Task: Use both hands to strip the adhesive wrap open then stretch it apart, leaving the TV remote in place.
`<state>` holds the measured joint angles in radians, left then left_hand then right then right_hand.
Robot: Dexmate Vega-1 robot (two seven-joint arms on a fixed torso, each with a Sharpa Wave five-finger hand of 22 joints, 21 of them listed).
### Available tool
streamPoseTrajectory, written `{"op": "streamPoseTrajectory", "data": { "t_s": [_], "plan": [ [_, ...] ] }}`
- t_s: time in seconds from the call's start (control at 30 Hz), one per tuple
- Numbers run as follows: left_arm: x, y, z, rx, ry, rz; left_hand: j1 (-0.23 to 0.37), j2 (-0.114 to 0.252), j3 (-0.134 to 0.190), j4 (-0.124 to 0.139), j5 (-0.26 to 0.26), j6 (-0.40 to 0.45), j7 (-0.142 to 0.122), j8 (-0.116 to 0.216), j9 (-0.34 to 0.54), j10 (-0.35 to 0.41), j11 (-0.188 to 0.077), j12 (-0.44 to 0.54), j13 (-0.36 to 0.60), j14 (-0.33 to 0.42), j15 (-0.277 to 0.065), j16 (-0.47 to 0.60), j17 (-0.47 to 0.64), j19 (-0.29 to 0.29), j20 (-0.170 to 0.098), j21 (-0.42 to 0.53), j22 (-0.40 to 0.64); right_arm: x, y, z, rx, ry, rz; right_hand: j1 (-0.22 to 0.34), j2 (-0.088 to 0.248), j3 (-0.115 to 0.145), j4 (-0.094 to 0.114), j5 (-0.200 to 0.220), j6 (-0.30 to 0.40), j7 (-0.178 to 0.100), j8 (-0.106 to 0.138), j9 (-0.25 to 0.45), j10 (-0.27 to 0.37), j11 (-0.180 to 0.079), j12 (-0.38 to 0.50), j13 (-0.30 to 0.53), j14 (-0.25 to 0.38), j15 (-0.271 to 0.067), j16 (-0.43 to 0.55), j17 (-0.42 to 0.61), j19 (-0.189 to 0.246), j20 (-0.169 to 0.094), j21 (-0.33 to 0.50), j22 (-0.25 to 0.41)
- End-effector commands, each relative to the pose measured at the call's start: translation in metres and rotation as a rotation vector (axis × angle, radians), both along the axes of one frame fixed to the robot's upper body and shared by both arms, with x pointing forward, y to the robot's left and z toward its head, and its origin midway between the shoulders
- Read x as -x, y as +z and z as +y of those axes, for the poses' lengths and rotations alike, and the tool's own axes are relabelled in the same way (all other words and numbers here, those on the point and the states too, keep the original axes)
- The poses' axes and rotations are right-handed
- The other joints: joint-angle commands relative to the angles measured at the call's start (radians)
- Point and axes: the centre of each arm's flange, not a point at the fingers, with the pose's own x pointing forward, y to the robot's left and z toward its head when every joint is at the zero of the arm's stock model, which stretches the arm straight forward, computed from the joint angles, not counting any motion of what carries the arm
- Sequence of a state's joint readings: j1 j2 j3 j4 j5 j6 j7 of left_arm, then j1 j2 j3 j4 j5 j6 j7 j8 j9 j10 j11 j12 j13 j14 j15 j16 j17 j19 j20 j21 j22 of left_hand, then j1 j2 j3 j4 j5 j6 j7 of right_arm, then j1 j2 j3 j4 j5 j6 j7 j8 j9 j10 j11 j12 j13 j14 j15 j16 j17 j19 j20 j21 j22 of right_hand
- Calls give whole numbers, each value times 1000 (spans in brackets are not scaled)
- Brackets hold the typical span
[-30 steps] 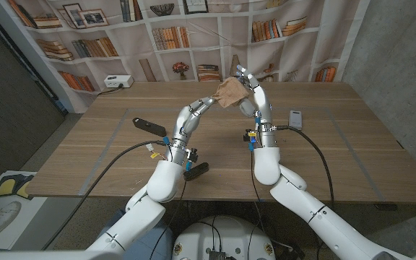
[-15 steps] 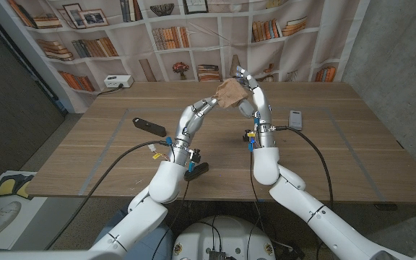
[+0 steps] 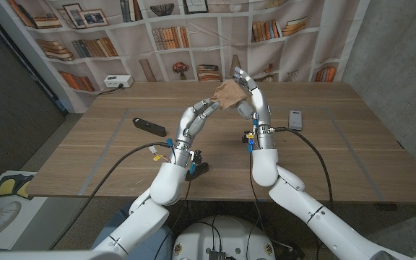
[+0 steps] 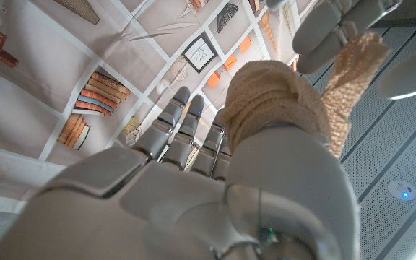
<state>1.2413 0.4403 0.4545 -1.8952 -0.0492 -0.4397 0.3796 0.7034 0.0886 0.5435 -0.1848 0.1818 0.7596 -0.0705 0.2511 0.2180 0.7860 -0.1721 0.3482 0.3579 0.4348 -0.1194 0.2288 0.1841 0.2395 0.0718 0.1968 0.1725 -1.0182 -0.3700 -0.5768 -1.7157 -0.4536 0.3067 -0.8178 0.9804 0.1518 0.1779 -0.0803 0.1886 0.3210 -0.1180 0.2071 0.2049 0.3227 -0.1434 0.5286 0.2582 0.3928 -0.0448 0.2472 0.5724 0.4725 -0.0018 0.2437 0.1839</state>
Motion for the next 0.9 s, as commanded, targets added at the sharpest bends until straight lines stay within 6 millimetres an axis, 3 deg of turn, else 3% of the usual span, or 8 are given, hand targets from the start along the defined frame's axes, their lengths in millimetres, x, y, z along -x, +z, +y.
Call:
{"op": "streamPoseTrajectory", "data": {
  "t_s": [0.03,0.17,0.23,0.3,0.57,0.7,0.8,0.9],
  "plan": [
    [-1,-3,1,54,-4,14,37,8,-7,8,-3,9,-24,16,15,9,-14,12,23,45,-17,25,11,32,25,15,5,1,-6,3,16,-14,-7,7,3,1,-7,-2,-1,0,4,1,1,2,-3,2,-5,-172,-5,2,-8,0,-4,3],
    [1,-4,-1,74,-6,3,60,15,-34,15,-5,-9,-37,19,25,-5,-14,8,42,137,-44,75,33,85,44,33,12,1,-7,3,19,-16,-5,7,3,1,-9,-3,-1,-2,4,1,2,0,-6,3,-11,-172,-5,2,-11,-2,-6,3],
    [2,-4,-2,86,-12,-6,94,24,-52,12,-5,4,-46,29,26,-28,-6,0,55,201,-58,120,60,161,93,64,20,1,-8,3,19,-18,-3,8,4,2,-9,-3,-1,-1,5,1,2,0,-7,3,-11,-172,-5,2,-11,-1,-6,3],
    [3,-5,-2,97,-14,-9,117,29,-63,9,-5,14,-48,34,25,-39,-3,-4,63,238,-60,151,80,224,104,91,25,1,-9,3,18,-21,-1,9,5,2,-10,-3,-1,-2,5,1,2,0,-8,3,-12,-172,-5,2,-11,-2,-6,3],
    [4,-7,-8,95,-64,5,154,38,-79,16,-4,-7,-39,23,21,-99,16,-25,83,306,-58,195,106,415,61,186,45,1,-13,5,25,-27,2,10,6,2,-13,-3,2,-5,7,2,5,-1,-11,5,-19,-172,-4,2,-14,-1,-8,3],
    [4,-8,-9,107,-69,1,167,43,-78,15,-4,-8,-33,21,21,-107,17,-26,89,326,-63,203,111,466,36,215,51,1,-15,6,27,-25,7,10,6,2,-14,-3,2,-5,7,2,7,-1,-13,6,-20,-171,-4,2,-16,-1,-9,3],
    [4,-8,-10,125,-78,-4,186,48,-67,15,-3,23,-28,29,21,-91,17,-14,102,440,-82,223,98,549,-24,277,73,1,-16,7,28,-23,7,10,6,2,-14,-3,3,-6,8,2,8,0,-13,6,-21,-171,-4,2,-16,-1,-9,3],
    [3,-8,-11,135,-81,-8,203,56,-53,12,-2,47,-21,37,22,-75,17,-6,109,480,-91,222,89,570,-42,303,86,2,-16,8,32,-24,4,10,6,2,-15,-4,2,-7,8,2,8,0,-14,6,-24,-171,-5,1,-17,-1,-10,3]
  ]
}}
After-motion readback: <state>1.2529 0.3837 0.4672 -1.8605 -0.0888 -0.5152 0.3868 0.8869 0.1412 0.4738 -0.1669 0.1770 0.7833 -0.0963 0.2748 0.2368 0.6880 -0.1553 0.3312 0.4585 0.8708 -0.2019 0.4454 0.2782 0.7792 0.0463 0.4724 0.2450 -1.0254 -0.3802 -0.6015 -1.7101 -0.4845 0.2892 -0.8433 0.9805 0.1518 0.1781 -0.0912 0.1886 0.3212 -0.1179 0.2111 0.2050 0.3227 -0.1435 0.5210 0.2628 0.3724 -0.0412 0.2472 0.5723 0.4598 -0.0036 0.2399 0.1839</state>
